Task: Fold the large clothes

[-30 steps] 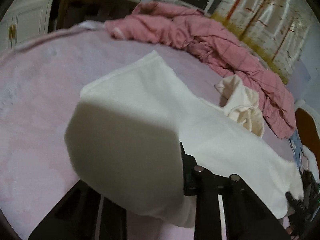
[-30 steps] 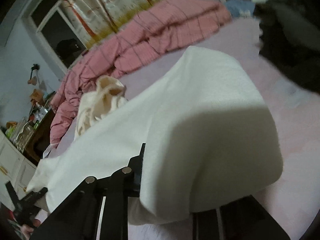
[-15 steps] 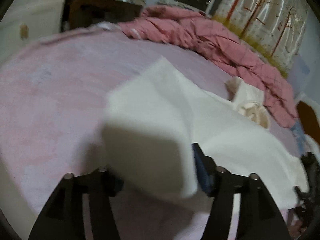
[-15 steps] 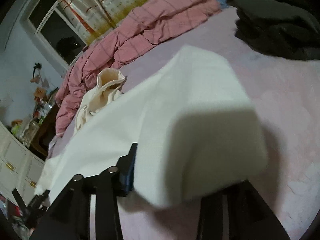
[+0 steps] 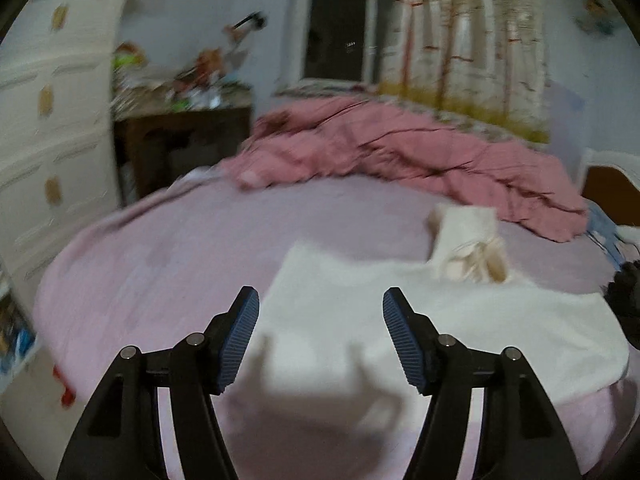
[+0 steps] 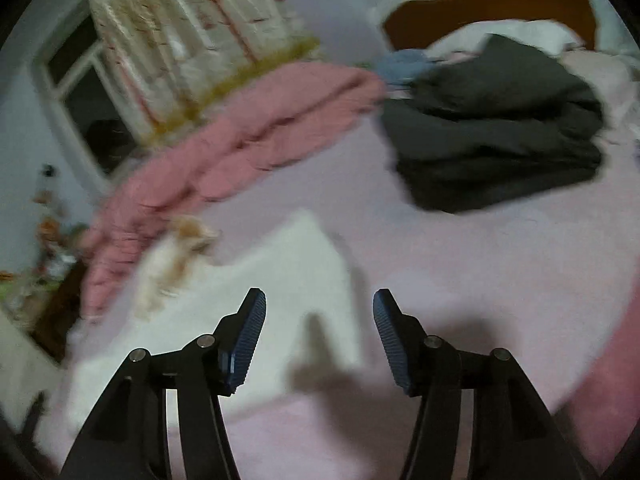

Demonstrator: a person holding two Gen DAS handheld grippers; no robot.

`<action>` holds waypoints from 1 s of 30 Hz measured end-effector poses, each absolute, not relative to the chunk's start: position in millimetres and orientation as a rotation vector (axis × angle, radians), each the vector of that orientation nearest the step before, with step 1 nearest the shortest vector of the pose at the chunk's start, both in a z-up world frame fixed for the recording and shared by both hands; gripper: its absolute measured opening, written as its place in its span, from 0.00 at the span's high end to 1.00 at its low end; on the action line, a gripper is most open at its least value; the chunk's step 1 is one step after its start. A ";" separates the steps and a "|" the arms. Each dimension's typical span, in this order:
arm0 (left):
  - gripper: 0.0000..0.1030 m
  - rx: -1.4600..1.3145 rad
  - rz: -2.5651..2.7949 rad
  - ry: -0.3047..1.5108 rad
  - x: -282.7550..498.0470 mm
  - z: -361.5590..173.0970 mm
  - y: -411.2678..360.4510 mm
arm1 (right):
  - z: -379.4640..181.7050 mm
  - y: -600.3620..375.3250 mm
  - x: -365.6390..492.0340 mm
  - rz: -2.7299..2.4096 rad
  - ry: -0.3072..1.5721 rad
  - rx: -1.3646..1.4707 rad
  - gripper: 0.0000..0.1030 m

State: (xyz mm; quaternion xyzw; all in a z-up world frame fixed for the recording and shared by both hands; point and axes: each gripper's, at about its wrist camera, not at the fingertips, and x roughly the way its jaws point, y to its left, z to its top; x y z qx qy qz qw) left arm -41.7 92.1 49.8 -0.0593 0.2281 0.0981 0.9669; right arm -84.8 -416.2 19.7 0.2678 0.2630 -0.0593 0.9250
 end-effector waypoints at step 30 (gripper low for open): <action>0.63 0.008 -0.403 0.928 270.6 -16.9 -63.7 | 9.4 -268.3 249.2 0.204 0.757 0.404 0.40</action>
